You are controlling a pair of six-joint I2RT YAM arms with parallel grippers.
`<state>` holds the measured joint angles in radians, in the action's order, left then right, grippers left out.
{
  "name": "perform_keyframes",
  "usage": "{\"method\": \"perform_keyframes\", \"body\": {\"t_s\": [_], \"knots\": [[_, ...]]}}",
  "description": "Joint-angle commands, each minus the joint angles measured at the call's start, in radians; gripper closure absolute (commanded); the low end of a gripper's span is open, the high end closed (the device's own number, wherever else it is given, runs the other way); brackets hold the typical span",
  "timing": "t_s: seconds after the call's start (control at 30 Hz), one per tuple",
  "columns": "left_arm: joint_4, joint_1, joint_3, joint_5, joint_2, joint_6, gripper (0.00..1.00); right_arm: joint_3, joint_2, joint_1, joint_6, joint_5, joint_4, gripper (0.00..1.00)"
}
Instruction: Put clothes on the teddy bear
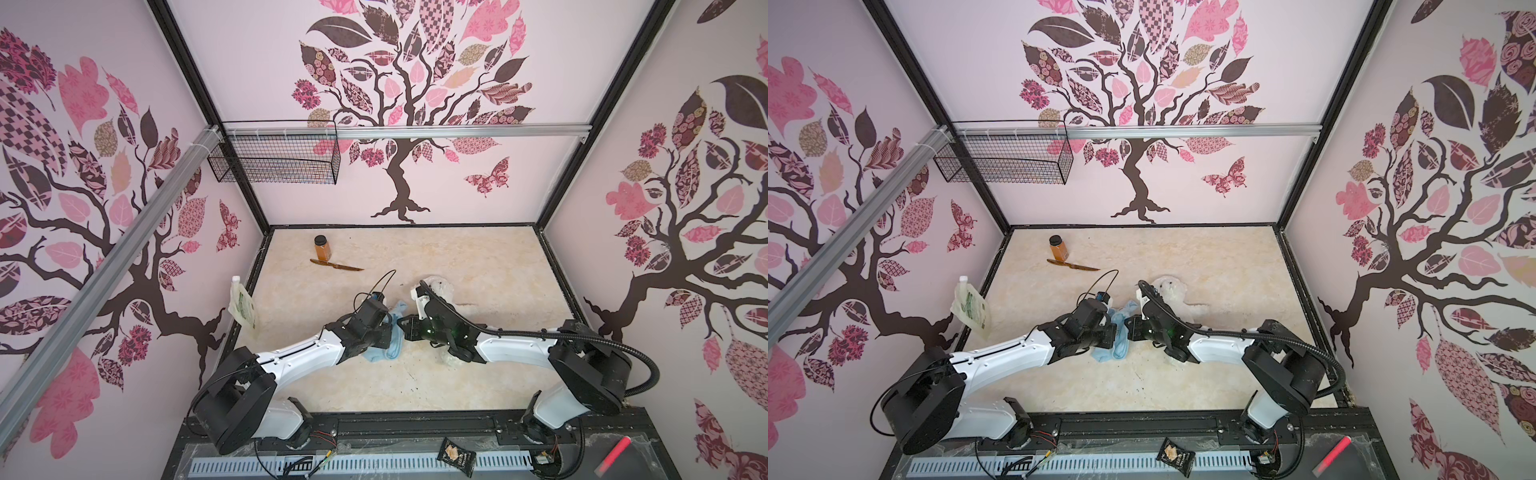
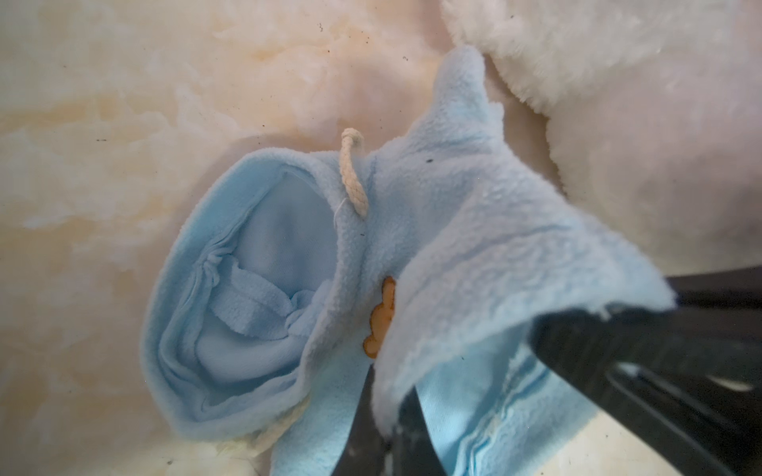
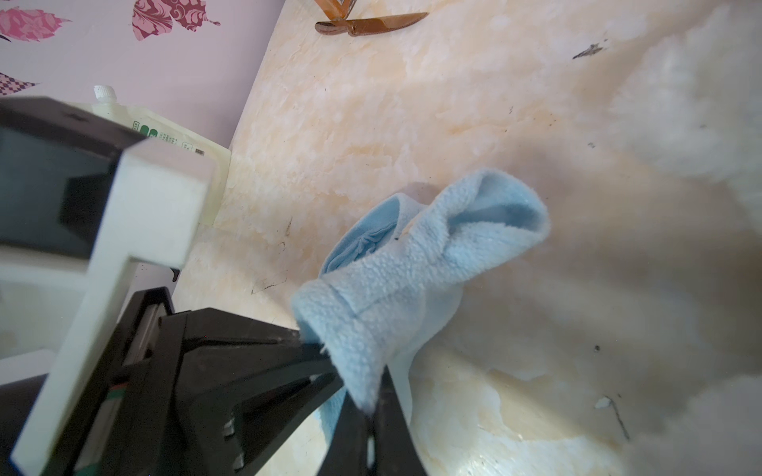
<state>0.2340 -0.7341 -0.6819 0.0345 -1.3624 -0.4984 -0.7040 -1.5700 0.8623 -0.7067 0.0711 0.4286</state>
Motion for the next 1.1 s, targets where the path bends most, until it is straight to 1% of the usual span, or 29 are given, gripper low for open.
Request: {"method": "perform_keyframes", "body": {"t_s": [0.0,0.07,0.17,0.23,0.3,0.4,0.43,0.53,0.67,0.73,0.77,0.8,0.83,0.9,0.97,1.07], "knots": [[0.012,0.053,-0.011,-0.051,0.076,-0.019,1.0,0.003,0.012,-0.03,0.017,-0.027,-0.023,0.94],[0.01,0.103,-0.005,-0.139,0.113,-0.031,1.0,0.004,0.008,-0.053,0.035,-0.013,-0.04,0.92],[0.094,0.172,-0.062,-0.233,0.098,-0.024,1.0,-0.021,-0.006,-0.082,0.083,0.033,-0.082,0.84],[0.152,0.198,-0.114,-0.27,0.066,-0.016,1.0,-0.05,-0.007,-0.09,0.128,0.055,-0.13,0.77],[0.211,0.22,-0.164,-0.303,0.03,-0.003,1.0,-0.069,0.012,-0.096,0.178,0.11,-0.153,0.67],[0.285,0.256,-0.224,-0.335,-0.025,0.031,1.0,-0.074,0.082,-0.1,0.232,0.162,-0.189,0.57],[0.305,0.269,-0.238,-0.346,-0.04,0.041,1.0,-0.075,0.108,-0.102,0.247,0.164,-0.211,0.54],[0.35,0.3,-0.292,-0.38,-0.09,0.077,1.0,-0.081,0.202,-0.108,0.314,0.116,-0.314,0.44],[0.432,0.323,-0.389,-0.391,-0.165,0.153,1.0,-0.098,0.292,-0.141,0.39,-0.095,-0.465,0.28],[0.487,0.329,-0.443,-0.376,-0.199,0.195,1.0,-0.103,0.295,-0.196,0.403,-0.165,-0.51,0.21],[0.506,0.331,-0.463,-0.371,-0.216,0.213,1.0,-0.109,0.284,-0.239,0.402,-0.16,-0.527,0.17],[0.516,0.332,-0.48,-0.369,-0.226,0.227,1.0,-0.117,0.267,-0.291,0.395,-0.132,-0.54,0.03],[0.518,0.332,-0.487,-0.369,-0.233,0.234,1.0,-0.121,0.25,-0.332,0.386,-0.102,-0.54,0.01],[0.51,0.332,-0.493,-0.373,-0.241,0.239,1.0,-0.135,0.206,-0.388,0.382,-0.072,-0.517,0.0],[0.505,0.332,-0.491,-0.383,-0.241,0.241,1.0,-0.168,0.156,-0.397,0.398,-0.097,-0.511,0.0],[0.495,0.334,-0.484,-0.39,-0.229,0.244,1.0,-0.238,0.064,-0.398,0.415,-0.097,-0.517,0.0]]}}
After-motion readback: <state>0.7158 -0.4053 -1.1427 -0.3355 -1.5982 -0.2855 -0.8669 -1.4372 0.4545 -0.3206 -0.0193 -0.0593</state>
